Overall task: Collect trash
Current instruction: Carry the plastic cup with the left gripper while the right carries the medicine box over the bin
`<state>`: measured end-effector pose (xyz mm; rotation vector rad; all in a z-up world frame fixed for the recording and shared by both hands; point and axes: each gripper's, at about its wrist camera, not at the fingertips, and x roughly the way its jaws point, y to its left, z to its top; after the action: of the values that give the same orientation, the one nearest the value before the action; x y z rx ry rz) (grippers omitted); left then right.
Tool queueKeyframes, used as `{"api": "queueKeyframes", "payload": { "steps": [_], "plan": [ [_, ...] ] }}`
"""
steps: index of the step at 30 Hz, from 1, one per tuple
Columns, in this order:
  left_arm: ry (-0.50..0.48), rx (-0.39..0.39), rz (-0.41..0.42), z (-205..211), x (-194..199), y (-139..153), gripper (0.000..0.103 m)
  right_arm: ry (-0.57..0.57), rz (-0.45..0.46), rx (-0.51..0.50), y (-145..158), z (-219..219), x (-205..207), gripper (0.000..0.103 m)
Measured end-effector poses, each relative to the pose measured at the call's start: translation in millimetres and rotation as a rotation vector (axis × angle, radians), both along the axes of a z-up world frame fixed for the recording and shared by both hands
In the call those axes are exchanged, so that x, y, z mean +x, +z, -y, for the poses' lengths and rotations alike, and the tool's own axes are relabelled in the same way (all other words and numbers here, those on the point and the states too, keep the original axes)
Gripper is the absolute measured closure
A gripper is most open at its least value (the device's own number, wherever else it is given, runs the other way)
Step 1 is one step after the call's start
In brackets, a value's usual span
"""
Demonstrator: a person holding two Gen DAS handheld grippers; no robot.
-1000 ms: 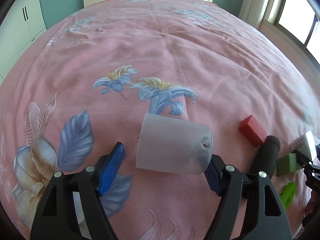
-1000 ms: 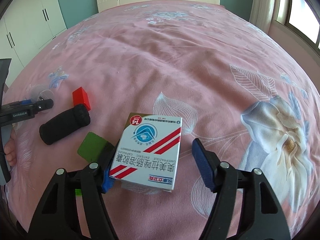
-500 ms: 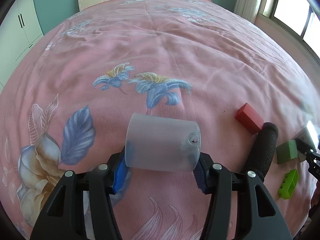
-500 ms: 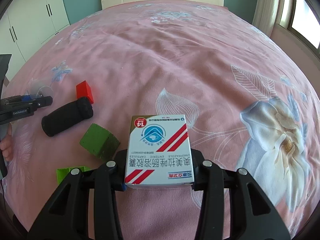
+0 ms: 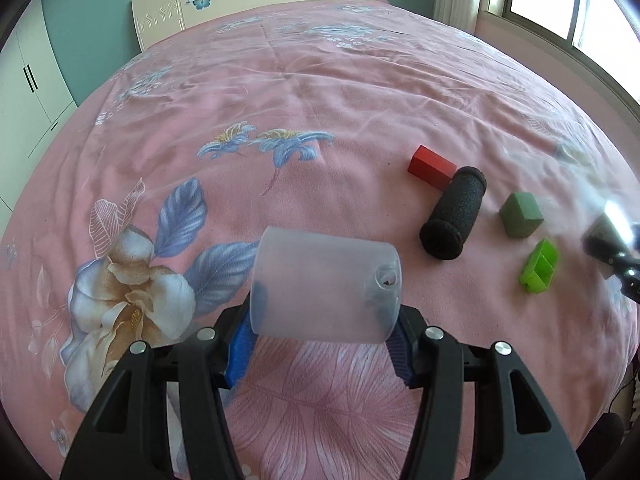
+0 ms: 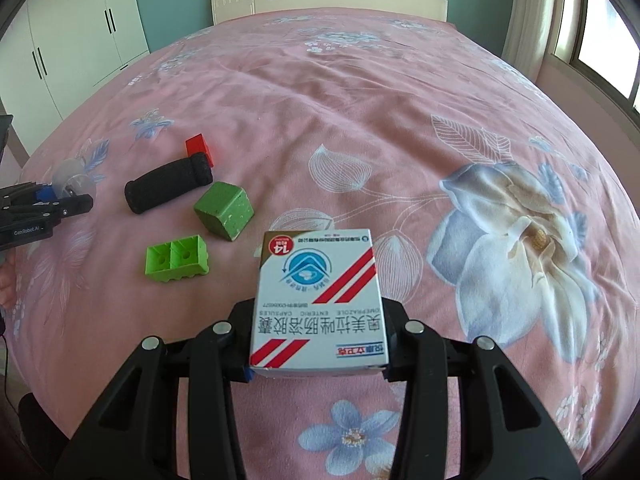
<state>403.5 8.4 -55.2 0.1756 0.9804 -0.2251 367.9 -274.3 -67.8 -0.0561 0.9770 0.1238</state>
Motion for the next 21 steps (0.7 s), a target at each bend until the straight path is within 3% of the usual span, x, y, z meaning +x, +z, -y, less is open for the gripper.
{"api": "queueKeyframes", "payload": {
  "steps": [11, 21],
  "plan": [
    [-0.052, 0.067, 0.063, -4.5, -84.6, 26.5, 0.045, -0.004, 0.048, 0.012, 26.5, 5.9, -65.5, 0.06],
    [-0.059, 0.072, 0.061, -21.9, -168.8, 23.8, 0.045, 0.017, 0.09, -0.029, 51.5, 5.9, -138.1, 0.06]
  ]
}}
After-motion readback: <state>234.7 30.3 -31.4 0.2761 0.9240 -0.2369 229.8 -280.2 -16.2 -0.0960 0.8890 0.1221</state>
